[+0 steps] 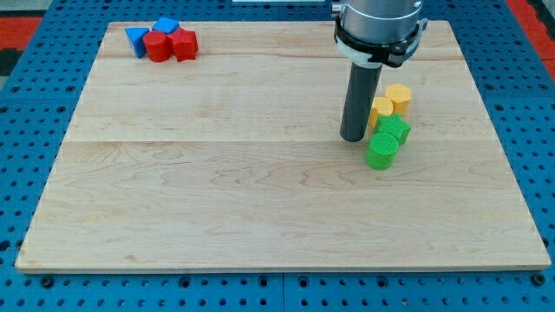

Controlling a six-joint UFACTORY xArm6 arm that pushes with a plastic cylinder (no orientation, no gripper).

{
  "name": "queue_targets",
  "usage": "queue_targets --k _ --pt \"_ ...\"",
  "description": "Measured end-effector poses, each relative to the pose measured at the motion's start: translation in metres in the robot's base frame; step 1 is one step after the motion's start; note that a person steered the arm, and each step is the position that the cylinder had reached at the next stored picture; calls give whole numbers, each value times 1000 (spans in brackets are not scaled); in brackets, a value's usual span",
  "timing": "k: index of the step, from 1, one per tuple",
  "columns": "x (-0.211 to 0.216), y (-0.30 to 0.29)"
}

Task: Move the green star to the top of the green circle

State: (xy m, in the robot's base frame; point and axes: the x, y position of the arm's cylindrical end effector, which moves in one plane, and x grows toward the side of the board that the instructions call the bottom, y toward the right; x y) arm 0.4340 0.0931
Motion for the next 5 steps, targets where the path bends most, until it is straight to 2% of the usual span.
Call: queue_targets --k 1,2,3,4,5 --pt "2 -1" --pt "34 3" --pt "81 37" --pt "72 93" --pt "23 93"
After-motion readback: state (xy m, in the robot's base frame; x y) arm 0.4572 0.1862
